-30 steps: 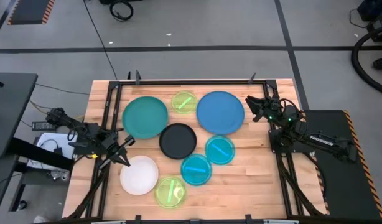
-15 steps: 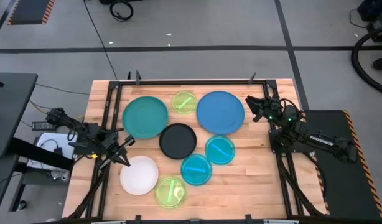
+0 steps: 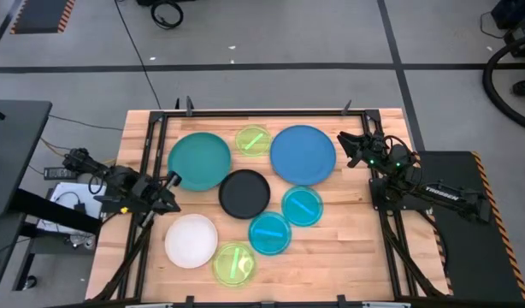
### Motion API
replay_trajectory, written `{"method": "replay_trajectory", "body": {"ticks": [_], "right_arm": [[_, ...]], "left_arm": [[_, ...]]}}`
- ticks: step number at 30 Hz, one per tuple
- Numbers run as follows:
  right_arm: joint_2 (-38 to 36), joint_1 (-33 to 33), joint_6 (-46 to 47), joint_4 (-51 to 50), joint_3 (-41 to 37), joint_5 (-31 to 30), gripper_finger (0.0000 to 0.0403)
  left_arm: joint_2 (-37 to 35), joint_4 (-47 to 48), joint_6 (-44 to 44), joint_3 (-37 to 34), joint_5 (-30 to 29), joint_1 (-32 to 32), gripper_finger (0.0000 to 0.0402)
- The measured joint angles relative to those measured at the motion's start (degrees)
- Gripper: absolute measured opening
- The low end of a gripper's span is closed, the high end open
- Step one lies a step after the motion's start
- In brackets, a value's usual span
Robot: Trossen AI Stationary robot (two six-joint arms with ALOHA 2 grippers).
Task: Stack plastic plates
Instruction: Stack the green plate on top of the blue plate
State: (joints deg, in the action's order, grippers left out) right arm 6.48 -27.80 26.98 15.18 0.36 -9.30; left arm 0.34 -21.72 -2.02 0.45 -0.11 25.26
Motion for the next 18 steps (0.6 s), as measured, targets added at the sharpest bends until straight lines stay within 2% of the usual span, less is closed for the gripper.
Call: {"method": "replay_trajectory", "body": {"ticks": [5, 9, 11, 15, 18], "right_arm": [[0.0, 0.01, -0.16, 4.06, 0.0, -0.9, 0.0146], [0.0, -0.01, 1.36, 8.16, 0.0, -1.51, 0.0146], [0.0, -0.01, 1.94, 9.34, 0.0, -1.5, 0.0146], [0.0, 0.01, 1.45, 11.51, 0.02, -0.52, 0.0146], [-0.02, 0.01, 3.0, 13.96, 0.05, -4.01, 0.0146]], "left_arm": [[0.0, -5.27, -4.33, 0.0, -1.82, -0.02, 0.0007], [0.0, -6.04, -9.21, 0.0, -3.19, -0.02, 0.0007], [0.0, -6.0, -12.37, 0.0, -6.86, -0.02, 0.0007], [0.0, -6.08, -12.72, 0.0, -14.79, -0.04, 0.0007], [0.0, -6.16, -12.19, 0.0, -18.49, -0.04, 0.0007]]}}
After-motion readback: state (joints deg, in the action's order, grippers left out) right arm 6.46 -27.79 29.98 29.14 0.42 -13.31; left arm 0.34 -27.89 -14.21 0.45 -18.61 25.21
